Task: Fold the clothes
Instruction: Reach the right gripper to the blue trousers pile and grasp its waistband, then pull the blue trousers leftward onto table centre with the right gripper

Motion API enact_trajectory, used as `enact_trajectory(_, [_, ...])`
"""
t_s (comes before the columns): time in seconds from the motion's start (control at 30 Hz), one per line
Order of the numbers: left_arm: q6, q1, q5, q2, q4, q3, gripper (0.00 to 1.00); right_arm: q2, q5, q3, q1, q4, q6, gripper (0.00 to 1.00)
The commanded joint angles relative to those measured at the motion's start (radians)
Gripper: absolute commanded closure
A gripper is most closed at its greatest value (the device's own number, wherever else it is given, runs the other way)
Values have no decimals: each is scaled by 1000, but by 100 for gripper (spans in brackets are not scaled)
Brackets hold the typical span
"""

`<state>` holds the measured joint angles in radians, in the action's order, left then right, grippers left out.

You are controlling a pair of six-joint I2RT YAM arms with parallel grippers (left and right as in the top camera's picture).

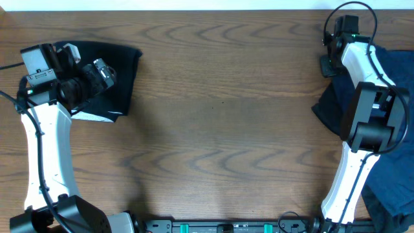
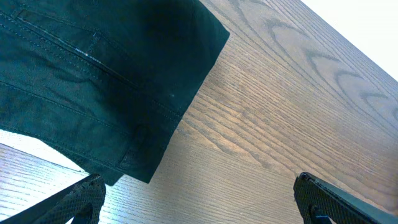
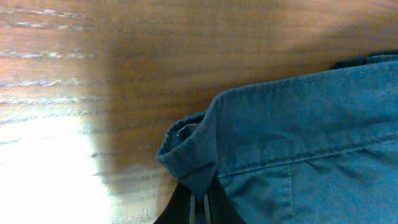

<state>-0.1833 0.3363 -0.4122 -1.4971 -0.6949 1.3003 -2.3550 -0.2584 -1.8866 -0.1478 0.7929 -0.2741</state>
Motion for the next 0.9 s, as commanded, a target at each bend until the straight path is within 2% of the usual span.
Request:
enact_trajectory(0.0, [6,-2,5,-6,-1,-5,2,72,15,-49,-6,19,-15,99])
enact_trajectory(0.27, [6,-2,5,-6,-1,-5,2,217,35,-51,14,66,-15,99])
enact_trajectory(0.4, [5,-2,5,-6,-1,-5,2,273,120,-51,67,90,-14,99])
enact_trajectory(0.73, [5,-2,5,-6,-1,-5,2,284,518,-48,366,58,138,99])
enact_trajectory(0.87, [5,-2,5,-6,-1,-5,2,231,566,-48,508,-2,173,99])
